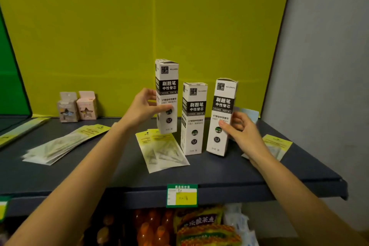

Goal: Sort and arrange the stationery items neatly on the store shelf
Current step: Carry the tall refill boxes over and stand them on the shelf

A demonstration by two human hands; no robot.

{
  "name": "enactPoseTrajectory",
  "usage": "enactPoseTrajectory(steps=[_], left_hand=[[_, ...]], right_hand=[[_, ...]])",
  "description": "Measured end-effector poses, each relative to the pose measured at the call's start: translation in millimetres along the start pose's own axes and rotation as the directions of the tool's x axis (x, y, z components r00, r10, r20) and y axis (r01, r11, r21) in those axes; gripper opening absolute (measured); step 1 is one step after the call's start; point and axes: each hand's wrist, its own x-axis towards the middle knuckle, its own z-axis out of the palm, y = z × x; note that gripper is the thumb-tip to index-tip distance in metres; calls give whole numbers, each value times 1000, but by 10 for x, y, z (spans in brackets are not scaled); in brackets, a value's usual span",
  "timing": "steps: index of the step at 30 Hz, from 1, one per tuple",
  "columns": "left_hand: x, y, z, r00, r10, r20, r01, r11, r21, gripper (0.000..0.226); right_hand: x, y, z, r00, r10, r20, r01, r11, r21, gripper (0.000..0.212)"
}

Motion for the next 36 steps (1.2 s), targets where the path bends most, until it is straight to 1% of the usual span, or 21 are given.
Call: enactPoseTrajectory(steps=[5,10,15,19,23,27,29,31,34,36], left_hand=[[194,-111,184,998,-51,31,52,998,-26,43],[304,-256,391,992,-88,85,92,995,-46,38],[341,-405,496,982,-130,133,130,991,10,45],[349,-455,469,975,-162,154,166,986,-12,47],[328,-443,440,960,-183,213,174,983,58,48],[312,-405,394,958,-180,224,151,978,143,47],[302,-388,364,969,-161,186,120,969,217,51],[265,-347,324,987,-100,122,62,956,286,50],[123,-230,247,997,79,0,-72,908,413,35],[-24,-121,207,976,204,-82,-144,877,459,25]], right_hand=[[61,79,-34,1000,-23,16,23,999,-31,45],[98,119,-45,999,-26,19,27,998,-63,48],[102,108,-35,997,-61,39,65,992,-105,51],[76,103,-48,997,-59,53,64,994,-92,49],[53,107,-73,996,-66,63,72,994,-87,48],[50,108,-88,994,-75,84,82,994,-74,50],[43,112,-112,993,-80,89,85,995,-59,54],[28,119,-164,991,-86,101,91,995,-46,59],[-16,110,-293,985,-116,125,126,990,-70,62],[-26,97,-410,982,-173,72,179,979,-100,57]])
